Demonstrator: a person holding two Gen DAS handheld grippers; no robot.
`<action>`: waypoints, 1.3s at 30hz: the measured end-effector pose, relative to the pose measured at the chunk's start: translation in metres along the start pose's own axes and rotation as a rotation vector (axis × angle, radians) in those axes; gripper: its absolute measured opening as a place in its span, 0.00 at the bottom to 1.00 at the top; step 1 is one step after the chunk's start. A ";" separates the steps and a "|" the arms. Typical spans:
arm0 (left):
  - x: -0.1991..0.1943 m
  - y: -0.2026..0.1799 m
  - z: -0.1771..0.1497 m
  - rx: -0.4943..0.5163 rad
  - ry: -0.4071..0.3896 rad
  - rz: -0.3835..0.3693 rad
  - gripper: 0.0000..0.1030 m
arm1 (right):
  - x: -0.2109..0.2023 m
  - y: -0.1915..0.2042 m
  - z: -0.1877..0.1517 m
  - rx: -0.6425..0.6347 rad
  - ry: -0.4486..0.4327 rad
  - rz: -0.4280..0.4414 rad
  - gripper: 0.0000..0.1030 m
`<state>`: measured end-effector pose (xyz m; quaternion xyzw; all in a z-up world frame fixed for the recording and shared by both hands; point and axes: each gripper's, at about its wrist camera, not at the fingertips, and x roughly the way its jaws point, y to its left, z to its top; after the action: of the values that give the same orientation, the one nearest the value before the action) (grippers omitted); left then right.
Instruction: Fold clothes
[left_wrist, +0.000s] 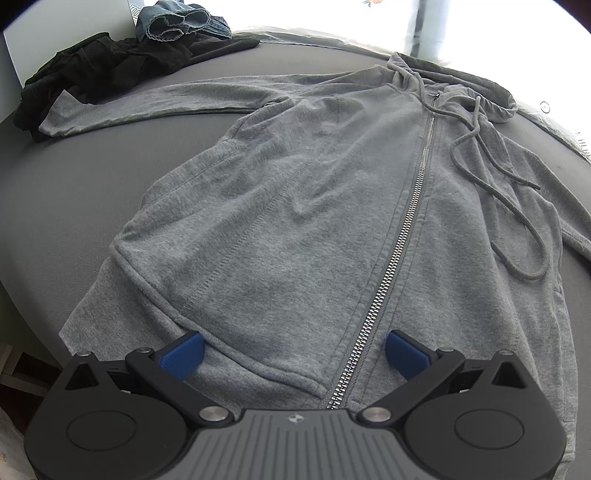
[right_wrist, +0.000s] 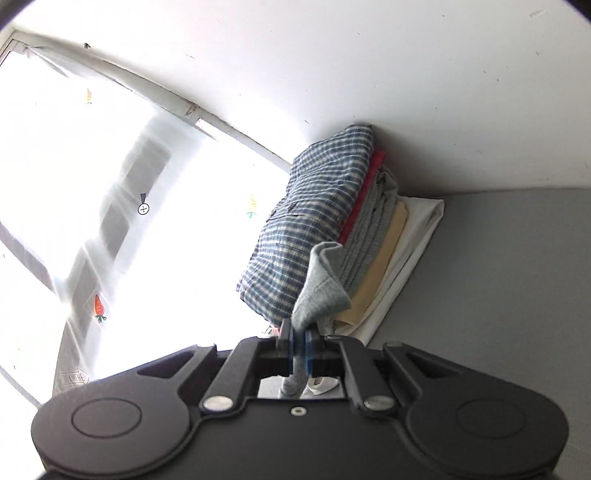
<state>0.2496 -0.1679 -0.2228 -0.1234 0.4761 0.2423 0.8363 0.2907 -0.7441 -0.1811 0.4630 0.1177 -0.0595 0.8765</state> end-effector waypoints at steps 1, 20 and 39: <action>0.000 0.000 0.000 0.000 -0.002 0.000 1.00 | -0.001 0.000 -0.003 -0.061 0.025 -0.073 0.06; 0.000 -0.001 -0.001 0.006 -0.011 -0.003 1.00 | 0.052 -0.028 -0.003 -0.550 0.212 -0.562 0.58; 0.002 0.001 0.004 0.007 0.024 -0.004 1.00 | 0.063 -0.004 0.010 -0.769 0.067 -0.671 0.05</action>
<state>0.2528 -0.1651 -0.2228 -0.1244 0.4866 0.2372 0.8316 0.3522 -0.7543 -0.1954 0.0454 0.3012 -0.2753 0.9118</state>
